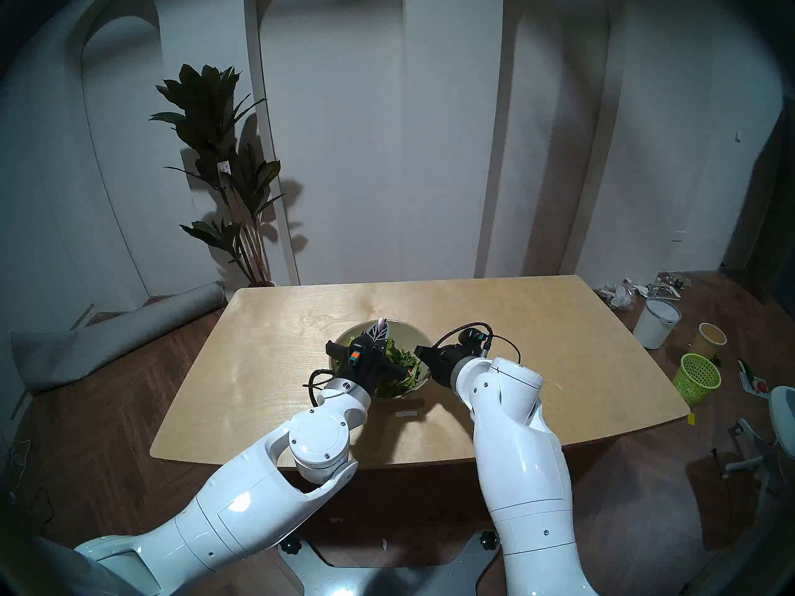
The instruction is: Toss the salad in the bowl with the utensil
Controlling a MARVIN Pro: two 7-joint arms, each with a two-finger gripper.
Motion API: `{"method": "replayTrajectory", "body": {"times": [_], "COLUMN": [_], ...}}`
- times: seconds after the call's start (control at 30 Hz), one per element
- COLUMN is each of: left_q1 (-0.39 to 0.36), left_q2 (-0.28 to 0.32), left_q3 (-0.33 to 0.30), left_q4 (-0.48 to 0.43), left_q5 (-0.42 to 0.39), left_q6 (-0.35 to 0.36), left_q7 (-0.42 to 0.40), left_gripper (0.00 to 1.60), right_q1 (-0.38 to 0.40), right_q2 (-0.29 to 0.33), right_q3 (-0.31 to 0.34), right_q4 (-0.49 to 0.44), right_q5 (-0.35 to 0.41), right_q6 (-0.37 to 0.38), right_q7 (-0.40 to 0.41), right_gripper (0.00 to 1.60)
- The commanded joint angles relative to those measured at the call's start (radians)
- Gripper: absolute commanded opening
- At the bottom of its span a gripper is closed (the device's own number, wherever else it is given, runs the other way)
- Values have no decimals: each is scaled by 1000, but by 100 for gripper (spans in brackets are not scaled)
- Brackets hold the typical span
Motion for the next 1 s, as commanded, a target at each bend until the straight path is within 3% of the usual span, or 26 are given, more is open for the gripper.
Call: {"method": "replayTrajectory", "body": {"times": [0.0, 0.43, 0.7, 0.97], "left_q1": [-40, -61, -64, -24], "left_q2": [-12, 6, 23, 44], "left_q3": [-2, -19, -36, -68], "left_q4": [45, 79, 69, -54], "left_q5": [71, 116, 105, -21], "left_q6": [-34, -77, -76, -48], "left_q7": [46, 71, 63, 1], "left_gripper": [0, 0, 0, 0], "right_q1": [7, 7, 7, 8], "right_q2": [0, 0, 0, 0], "right_q3": [1, 1, 1, 1], "right_q4": [-25, -24, -25, -23], "right_q5": [2, 2, 2, 2], "right_q6": [0, 0, 0, -1], "right_q7": [1, 2, 2, 2], "right_gripper": [0, 0, 0, 0]}}
